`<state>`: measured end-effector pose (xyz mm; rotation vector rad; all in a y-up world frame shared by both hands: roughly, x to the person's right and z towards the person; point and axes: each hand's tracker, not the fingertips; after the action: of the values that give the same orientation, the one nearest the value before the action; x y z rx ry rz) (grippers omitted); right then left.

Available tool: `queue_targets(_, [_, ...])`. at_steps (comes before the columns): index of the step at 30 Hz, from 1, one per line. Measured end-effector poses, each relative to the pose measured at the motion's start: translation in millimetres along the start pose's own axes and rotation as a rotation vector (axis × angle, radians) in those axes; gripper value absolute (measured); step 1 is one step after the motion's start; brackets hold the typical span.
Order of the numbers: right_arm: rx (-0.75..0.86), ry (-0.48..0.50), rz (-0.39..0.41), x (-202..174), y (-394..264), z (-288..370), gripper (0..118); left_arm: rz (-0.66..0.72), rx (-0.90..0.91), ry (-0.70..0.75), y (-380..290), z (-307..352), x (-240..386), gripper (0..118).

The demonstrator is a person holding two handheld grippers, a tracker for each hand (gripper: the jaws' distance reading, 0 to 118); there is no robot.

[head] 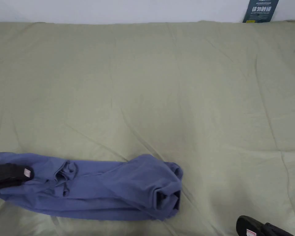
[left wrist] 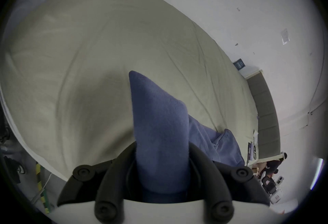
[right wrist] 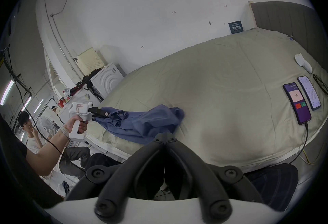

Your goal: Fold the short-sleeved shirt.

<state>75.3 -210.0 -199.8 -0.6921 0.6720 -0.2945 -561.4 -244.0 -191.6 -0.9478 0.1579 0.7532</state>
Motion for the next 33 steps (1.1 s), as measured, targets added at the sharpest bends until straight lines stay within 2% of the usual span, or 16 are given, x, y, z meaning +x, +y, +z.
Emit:
queue_targets(4, [0.001, 0.005, -0.001, 2.6, -3.2, 1.2, 0, -0.044, -0.023, -0.001, -17.3, -10.2, 27.5, 24])
queue_targets(5, [0.005, 0.006, -0.006, 3.1, -3.3, 2.2, 0, -0.052, -0.029, -0.064, -19.7, -15.3, 38.2, 24])
queue_targets(11, [0.025, 0.009, -0.010, 7.0, -3.7, 12.0, 0, -0.131, -0.055, -0.194, -86.6, -52.7, 170.5, 24])
queue_targets(13, [0.032, 0.003, -0.012, 10.3, -4.8, 16.6, 0, -0.161, -0.089, -0.190, -102.9, -71.5, 206.5, 24])
queue_targets(16, [0.045, -0.008, -0.025, 18.9, -6.5, 25.1, 0, -0.274, -0.123, -0.089, -133.2, -109.5, 246.0, 24])
queue_targets(18, [0.054, -0.021, -0.027, 23.7, -8.1, 30.3, 0, -0.298, -0.140, -0.027, -129.6, -151.8, 228.8, 24])
queue_targets(21, [0.062, -0.033, -0.037, 30.6, -8.9, 36.1, 0, -0.296, -0.107, -0.027, -137.8, -160.4, 227.0, 25])
queue_targets(22, [0.063, -0.033, -0.038, 32.7, -9.4, 37.2, 0, -0.298, -0.105, -0.033, -134.9, -155.0, 227.0, 33])
queue_targets(23, [0.064, -0.033, -0.039, 34.0, -9.5, 37.7, 0, -0.294, -0.112, -0.064, -130.4, -149.0, 225.2, 53])
queue_targets(24, [0.064, -0.033, -0.039, 34.4, -9.5, 37.3, 0, -0.271, -0.137, -0.142, -126.2, -141.7, 224.2, 89])
queue_targets(25, [0.064, -0.032, -0.039, 34.5, -9.4, 36.6, 0, -0.266, -0.164, -0.176, -126.8, -126.8, 230.0, 107])
queue_targets(28, [0.063, -0.026, -0.039, 32.1, -9.3, 33.3, 0, -0.324, -0.056, -0.179, -117.5, -84.9, 224.6, 109])
queue_targets(33, [0.058, -0.011, -0.041, 24.8, -11.5, 26.0, 0, -0.213, 0.125, -0.238, -101.1, -30.0, 197.3, 109])
